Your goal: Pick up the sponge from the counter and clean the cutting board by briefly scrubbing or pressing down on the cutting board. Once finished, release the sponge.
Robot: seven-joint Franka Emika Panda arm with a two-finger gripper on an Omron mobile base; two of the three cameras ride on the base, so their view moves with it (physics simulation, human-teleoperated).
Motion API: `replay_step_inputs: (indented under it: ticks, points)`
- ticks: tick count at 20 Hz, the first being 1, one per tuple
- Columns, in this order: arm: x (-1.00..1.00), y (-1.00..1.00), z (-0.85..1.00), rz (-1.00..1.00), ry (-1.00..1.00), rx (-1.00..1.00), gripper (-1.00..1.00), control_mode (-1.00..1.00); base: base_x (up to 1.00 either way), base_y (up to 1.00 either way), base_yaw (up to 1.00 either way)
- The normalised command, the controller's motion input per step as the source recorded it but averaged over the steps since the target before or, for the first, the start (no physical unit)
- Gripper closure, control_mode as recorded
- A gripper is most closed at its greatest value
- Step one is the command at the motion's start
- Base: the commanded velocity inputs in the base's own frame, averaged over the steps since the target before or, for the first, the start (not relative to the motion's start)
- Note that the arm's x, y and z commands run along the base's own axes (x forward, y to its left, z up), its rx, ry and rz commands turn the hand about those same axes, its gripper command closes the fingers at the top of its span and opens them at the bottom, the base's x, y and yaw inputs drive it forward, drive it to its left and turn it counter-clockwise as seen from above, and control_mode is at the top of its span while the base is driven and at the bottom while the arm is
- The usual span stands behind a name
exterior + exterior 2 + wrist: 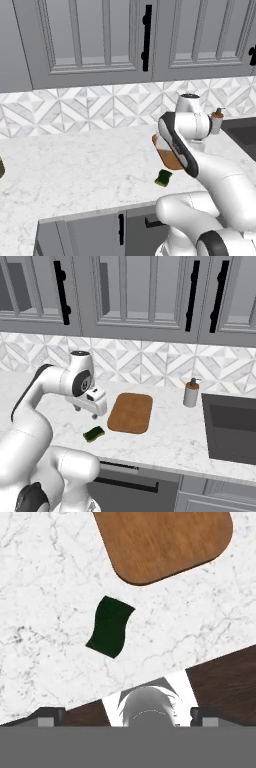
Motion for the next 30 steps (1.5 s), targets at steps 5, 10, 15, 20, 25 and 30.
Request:
replay_step_inputs:
  ticks: [5,10,15,20,25,30]
  points:
    - [0.36,0.00,-0.53,-0.02,0.06,-0.01,-1.00,-1.00,0.00,0.00,0.00]
    - [0.46,0.02,-0.51,0.00,0.01,0.00,-1.00,-1.00,0.00,0.00,0.00]
    - [0.33,0.04,-0.48,0.00,0.01,0.00,-1.00,-1.00,0.00,0.00,0.00]
    - [0.01,0.00,-0.35,0.00,0.10,0.00,-1.00,-1.00,0.00,0.00,0.00]
    - [0.00,0.02,-0.37,0.00,0.14,0.00,-1.00,-1.00,0.00,0.00,0.00]
    - [0.02,0.04,-0.38,-0.02,0.07,0.00,-1.00,-1.00,0.00,0.00,0.00]
